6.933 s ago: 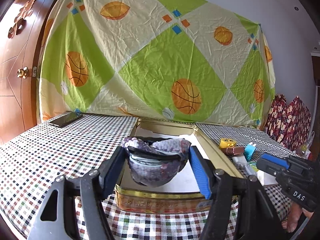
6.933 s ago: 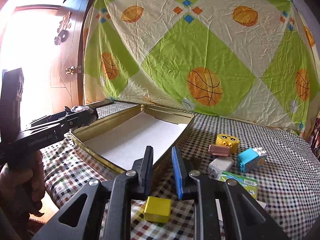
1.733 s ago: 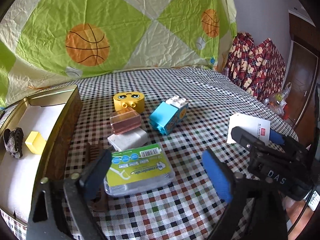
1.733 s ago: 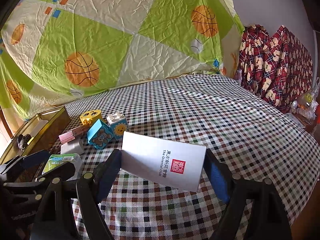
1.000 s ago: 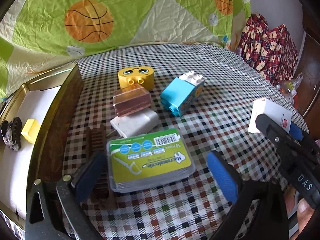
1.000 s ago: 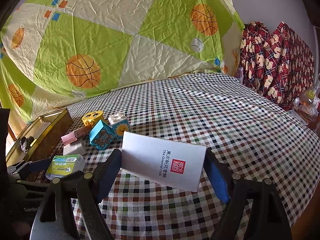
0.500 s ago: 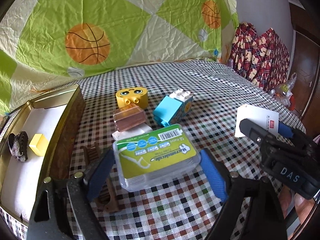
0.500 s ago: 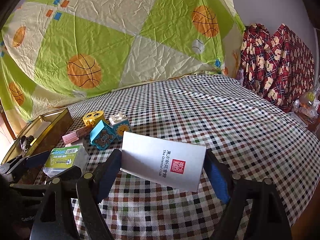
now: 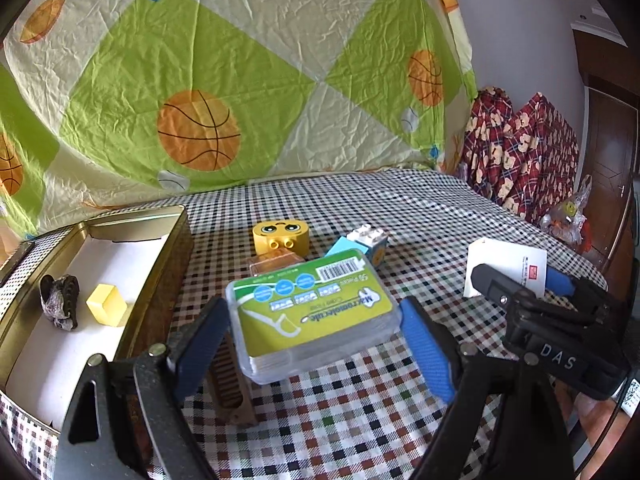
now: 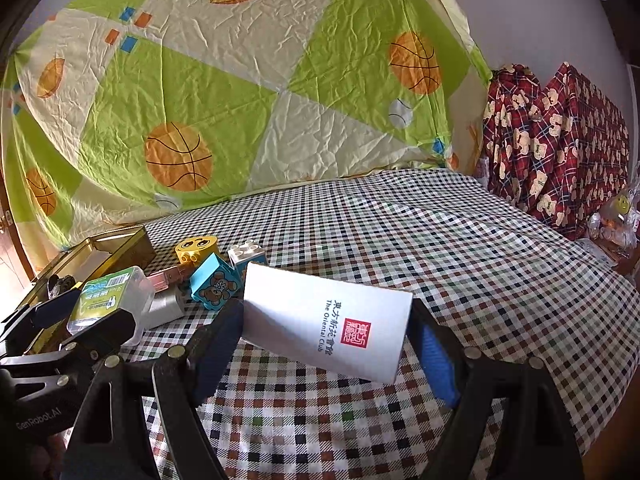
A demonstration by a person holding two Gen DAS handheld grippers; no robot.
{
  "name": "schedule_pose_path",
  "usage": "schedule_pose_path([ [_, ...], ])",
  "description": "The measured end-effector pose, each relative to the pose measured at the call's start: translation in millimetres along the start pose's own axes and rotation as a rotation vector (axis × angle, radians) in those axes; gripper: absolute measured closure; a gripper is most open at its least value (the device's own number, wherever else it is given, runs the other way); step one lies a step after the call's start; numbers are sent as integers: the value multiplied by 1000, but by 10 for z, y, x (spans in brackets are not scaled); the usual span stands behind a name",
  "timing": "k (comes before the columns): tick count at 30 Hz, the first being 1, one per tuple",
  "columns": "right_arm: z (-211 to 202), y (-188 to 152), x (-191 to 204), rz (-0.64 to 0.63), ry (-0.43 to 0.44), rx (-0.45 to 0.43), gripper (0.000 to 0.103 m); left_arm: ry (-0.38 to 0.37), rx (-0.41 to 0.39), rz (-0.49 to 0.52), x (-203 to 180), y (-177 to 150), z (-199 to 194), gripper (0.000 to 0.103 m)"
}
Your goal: Organize rigid objects
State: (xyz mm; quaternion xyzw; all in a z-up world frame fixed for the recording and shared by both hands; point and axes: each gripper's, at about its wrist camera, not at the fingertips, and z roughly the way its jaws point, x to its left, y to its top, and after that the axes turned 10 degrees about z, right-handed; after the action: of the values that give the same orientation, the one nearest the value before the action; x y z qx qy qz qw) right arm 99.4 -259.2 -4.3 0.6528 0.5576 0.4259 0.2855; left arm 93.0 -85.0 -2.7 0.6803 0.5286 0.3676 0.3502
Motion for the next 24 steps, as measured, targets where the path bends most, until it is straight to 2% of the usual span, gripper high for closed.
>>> schedule_pose_path([
  [24,-157,-56,41,-41,33,-105,20,33,-136,-8,-5,-44,-259,16],
])
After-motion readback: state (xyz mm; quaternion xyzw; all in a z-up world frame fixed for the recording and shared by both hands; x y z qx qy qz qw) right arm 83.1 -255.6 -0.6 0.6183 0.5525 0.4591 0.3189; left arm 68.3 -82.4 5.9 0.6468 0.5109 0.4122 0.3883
